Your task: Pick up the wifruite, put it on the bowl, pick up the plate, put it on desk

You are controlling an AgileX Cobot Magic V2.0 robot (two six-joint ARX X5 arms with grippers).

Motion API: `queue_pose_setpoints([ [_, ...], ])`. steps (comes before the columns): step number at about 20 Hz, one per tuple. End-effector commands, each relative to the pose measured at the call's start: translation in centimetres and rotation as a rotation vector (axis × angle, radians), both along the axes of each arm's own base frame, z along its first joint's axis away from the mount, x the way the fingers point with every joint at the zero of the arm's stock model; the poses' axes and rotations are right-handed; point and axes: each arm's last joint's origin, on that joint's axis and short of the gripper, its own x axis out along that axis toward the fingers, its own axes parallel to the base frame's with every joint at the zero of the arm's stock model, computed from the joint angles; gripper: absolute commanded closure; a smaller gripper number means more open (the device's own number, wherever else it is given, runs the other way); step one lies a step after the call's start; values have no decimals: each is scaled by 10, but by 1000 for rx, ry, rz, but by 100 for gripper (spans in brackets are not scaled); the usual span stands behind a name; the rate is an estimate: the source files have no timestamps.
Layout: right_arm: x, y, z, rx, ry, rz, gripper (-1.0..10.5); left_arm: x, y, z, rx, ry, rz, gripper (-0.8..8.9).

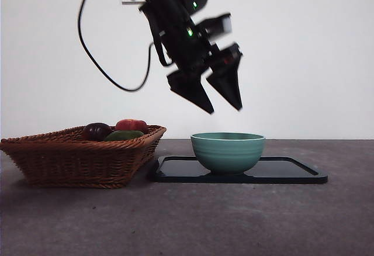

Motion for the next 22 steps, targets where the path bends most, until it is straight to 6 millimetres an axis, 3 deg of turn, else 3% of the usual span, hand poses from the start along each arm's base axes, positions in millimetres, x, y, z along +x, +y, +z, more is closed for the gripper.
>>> queue_pose_setpoints([
  [1,0,1,1,8,-3,3,756,4,-14,-12,7,-19,-33,409],
  [10,0,0,1,4,6,2,756,3,-28,-43,58,13,-86,409],
  [22,0,0,1,5,3,3,756,3,-29,-54,89,31,-111,409],
])
